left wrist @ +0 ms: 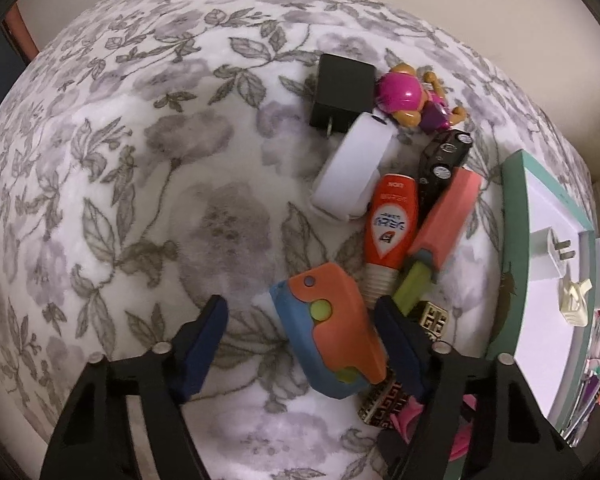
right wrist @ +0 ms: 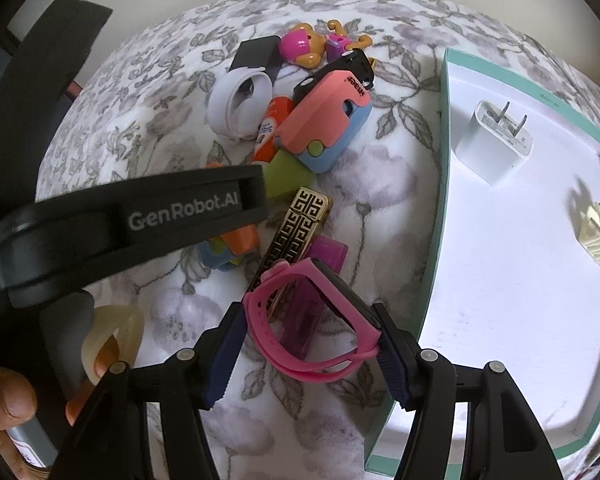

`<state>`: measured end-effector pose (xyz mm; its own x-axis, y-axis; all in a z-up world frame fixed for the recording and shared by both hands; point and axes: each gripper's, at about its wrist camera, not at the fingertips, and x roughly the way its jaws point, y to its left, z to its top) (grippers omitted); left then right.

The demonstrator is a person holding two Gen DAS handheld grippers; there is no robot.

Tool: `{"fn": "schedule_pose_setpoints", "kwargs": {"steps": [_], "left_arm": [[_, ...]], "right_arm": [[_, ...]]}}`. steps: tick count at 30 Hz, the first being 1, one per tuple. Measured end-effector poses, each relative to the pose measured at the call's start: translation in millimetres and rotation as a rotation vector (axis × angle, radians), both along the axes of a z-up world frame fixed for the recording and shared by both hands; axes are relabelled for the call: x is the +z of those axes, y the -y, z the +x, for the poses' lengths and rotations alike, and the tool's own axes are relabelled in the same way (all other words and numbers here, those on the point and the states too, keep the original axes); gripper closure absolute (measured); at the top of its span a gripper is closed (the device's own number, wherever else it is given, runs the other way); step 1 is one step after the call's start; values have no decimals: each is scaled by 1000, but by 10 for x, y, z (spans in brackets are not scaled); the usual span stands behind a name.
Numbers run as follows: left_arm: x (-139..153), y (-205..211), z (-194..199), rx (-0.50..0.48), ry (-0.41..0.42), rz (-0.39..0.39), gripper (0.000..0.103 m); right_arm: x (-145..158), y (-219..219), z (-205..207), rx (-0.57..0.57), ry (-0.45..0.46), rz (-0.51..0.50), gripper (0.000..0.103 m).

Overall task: Organize rigid objects
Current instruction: 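Grasp the pink watch band with the right gripper while the left grasps the orange-blue toy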

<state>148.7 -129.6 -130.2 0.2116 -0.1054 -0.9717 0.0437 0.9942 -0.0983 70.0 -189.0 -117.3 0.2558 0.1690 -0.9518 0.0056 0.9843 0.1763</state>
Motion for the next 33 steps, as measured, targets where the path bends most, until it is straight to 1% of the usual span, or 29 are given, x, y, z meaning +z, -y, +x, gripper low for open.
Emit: {"fn": "schedule_pose_setpoints", "kwargs": {"steps": [2,3,6,9,11,12,13,15,20,21,24,27,28,30,33], "left_arm": [[22,20,-16,-13,6,7,35],[58,17,-19,-18,7,12,35],[48,72,28,-24,6,13,35],[8,4,16,-21,-28,25,36],[9,-60,10,-17,-41,37,41],[-21,-46,15,-15,-54,59,49],[-22,-32,6,-19,-47,87,54],[2,-22,0,-25,-38,103,57],[-21,-73,48,-12,-23,80,58],[23,-181,43,-14,-21,78,58],[61,-201,70,-19,-22,76,59],[81,-236,72,-10,-23,54,59],[82,-379,73,-8,-24,47,59],[101,-455,95,-3,-26,37,59],[205,-562,79,3,-12,25,59]], "right_arm": [[6,25,-2,-5,1,14,38],[5,36,0,-9,2,23,38],[19,53,-12,-10,1,28,38],[15,23,-12,-3,-2,11,38],[14,17,-10,-2,-3,9,38],[15,17,-9,-3,-3,9,38],[16,19,-9,-4,-3,11,38],[14,20,-7,-4,-3,12,38],[-13,13,3,-1,-9,10,39],[-21,9,5,-1,-10,8,39],[-29,-4,9,3,-13,3,39],[-30,-6,9,1,-13,5,39],[-29,-6,10,2,-13,4,39],[-15,3,11,1,-11,4,39],[30,41,11,-5,-2,15,39]]}}
